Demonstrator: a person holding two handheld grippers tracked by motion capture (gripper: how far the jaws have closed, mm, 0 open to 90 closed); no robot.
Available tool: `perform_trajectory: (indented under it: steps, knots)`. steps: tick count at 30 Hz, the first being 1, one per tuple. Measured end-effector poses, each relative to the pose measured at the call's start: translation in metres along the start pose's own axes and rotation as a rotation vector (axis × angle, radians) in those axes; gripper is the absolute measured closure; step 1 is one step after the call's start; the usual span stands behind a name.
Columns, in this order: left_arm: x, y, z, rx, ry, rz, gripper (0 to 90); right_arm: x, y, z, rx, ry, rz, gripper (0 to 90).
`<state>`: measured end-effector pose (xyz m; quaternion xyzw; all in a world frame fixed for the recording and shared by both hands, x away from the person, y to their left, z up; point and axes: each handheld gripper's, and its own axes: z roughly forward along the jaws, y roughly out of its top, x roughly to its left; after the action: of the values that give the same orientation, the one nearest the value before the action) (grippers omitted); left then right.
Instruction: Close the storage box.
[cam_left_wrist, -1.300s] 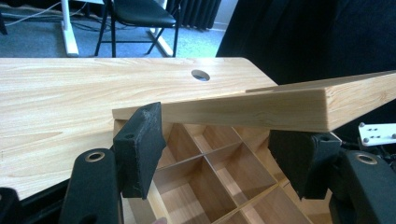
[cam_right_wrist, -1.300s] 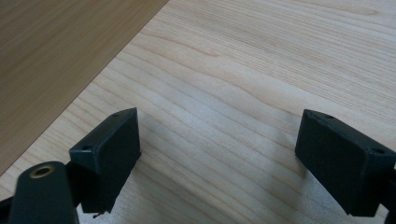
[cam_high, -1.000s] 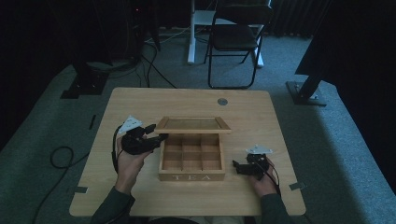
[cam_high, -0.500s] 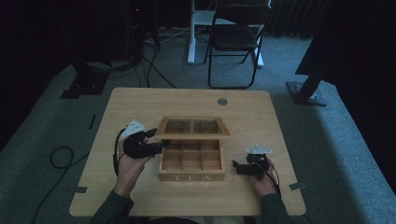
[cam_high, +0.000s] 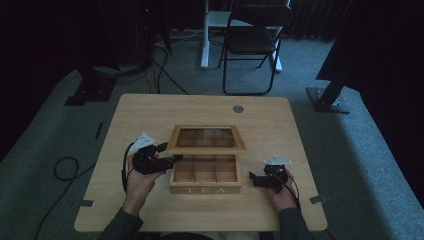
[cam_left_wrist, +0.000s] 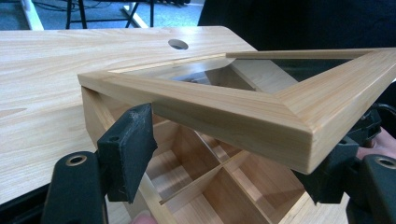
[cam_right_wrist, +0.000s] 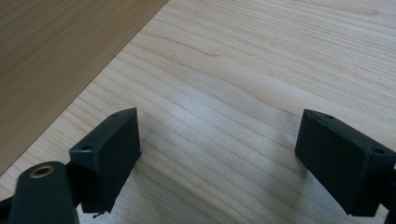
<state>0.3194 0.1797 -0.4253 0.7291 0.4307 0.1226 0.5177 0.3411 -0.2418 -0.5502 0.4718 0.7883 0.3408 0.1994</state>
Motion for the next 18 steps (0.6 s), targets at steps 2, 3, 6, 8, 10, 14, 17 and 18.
perform_trajectory:
  steps: [2, 3, 6, 8, 10, 14, 17, 18]
  knots:
    - [0.0, -0.001, 0.0, 0.0, 0.0, -0.002, 27.9, 0.0, 0.0, 0.0, 0.0, 0.0, 0.0, 13.6]
    - [0.0, -0.002, 0.0, 0.0, 0.001, -0.003, 27.9, 0.0, 0.0, 0.0, 0.0, 0.0, 0.0, 13.6]
    - [-0.001, -0.004, 0.0, 0.005, 0.007, 0.0, 27.9, 0.0, 0.0, 0.0, 0.0, 0.0, 0.0, 13.6]
    - [-0.002, -0.006, 0.0, 0.013, 0.015, 0.005, 27.9, 0.0, 0.0, 0.0, 0.0, 0.001, 0.0, 13.5]
    - [-0.004, -0.01, -0.001, 0.022, 0.028, 0.009, 27.8, 0.0, 0.0, 0.0, -0.001, 0.001, 0.0, 13.5]
    - [-0.005, -0.02, 0.0, 0.041, 0.035, 0.001, 27.8, 0.0, 0.0, 0.0, -0.001, 0.0, -0.003, 13.5]
    - [-0.006, -0.029, 0.001, 0.055, 0.037, -0.007, 27.7, 0.0, 0.0, 0.0, 0.001, 0.001, 0.0, 13.6]
    - [-0.007, -0.033, 0.001, 0.058, 0.042, -0.008, 27.8, 0.0, 0.0, 0.0, 0.001, 0.001, -0.001, 13.6]
